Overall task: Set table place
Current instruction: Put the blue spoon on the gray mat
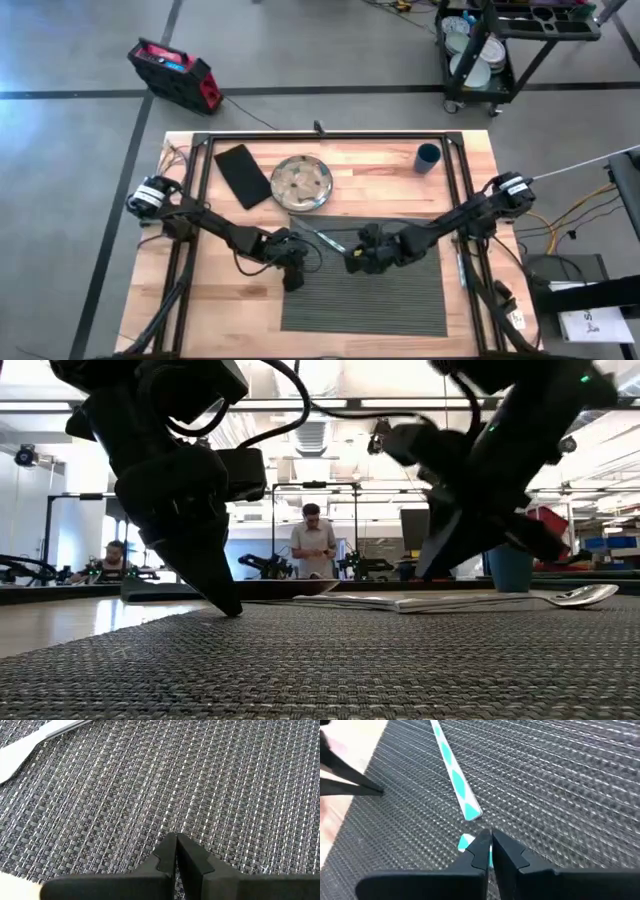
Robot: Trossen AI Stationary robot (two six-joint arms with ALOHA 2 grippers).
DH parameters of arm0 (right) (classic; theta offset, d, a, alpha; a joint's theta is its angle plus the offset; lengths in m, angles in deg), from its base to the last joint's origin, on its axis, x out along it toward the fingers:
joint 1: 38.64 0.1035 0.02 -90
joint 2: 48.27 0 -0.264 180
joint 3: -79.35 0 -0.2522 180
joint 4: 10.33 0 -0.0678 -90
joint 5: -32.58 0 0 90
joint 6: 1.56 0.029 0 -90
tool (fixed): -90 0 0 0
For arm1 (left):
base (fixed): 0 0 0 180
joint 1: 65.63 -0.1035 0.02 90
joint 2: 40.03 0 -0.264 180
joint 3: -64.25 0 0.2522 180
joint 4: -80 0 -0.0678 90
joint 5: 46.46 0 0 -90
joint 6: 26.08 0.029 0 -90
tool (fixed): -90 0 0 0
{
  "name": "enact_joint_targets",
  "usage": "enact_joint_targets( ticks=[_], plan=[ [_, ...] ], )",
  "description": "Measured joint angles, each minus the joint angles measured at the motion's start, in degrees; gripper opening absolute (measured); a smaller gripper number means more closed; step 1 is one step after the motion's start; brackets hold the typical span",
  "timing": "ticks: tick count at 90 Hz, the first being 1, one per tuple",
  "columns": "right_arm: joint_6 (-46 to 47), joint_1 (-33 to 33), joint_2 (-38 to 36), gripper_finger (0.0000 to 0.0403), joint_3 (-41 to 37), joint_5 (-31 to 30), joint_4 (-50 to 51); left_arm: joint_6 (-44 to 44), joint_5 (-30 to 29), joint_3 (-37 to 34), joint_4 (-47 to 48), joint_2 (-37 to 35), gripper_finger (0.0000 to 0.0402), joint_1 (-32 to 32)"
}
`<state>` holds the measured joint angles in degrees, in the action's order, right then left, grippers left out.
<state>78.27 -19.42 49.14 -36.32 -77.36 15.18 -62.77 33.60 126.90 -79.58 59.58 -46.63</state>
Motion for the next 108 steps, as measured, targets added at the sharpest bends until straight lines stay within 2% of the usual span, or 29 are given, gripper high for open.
enact_joint_targets(
  ticks=[16, 34, 39, 48, 65, 88, 108],
  plan=[
    [-2.2, 0.2, 0.3, 0.0000, -0.2, 5.9, 0.6, 0.6, 0.0, -0.1, -0.1, 0.0, 0.0000, 0.0],
    [1.0, 5.6, -0.4, 0.0000, -0.1, 10.7, 3.2, 0.9, 0.0, -0.6, -0.6, 0.0, 0.0000, 0.0],
    [3.3, 7.6, -0.9, 0.0000, -0.2, 9.8, 3.8, 0.9, 0.0, -0.6, -0.6, 0.0, 0.0000, 0.0],
    [7.0, 10.3, -2.2, 0.0000, -0.2, 4.8, 3.5, 0.9, 0.0, -0.6, -0.6, 0.0, 0.0000, 0.0],
    [9.6, 10.2, -2.6, 0.0000, -0.2, 0.3, 3.9, 1.3, 0.0, -0.7, -0.7, 0.0, 0.0000, 0.0],
    [8.1, 9.0, -2.1, 0.0000, -0.2, 1.9, 4.4, 1.5, 0.0, -0.7, -0.7, 0.0, 0.0000, 0.0],
    [12.0, 12.5, -2.1, 0.0000, -0.5, 6.0, 9.7, 1.9, 0.0, -0.7, -0.7, 0.0, 0.0000, 0.0]
  ],
)
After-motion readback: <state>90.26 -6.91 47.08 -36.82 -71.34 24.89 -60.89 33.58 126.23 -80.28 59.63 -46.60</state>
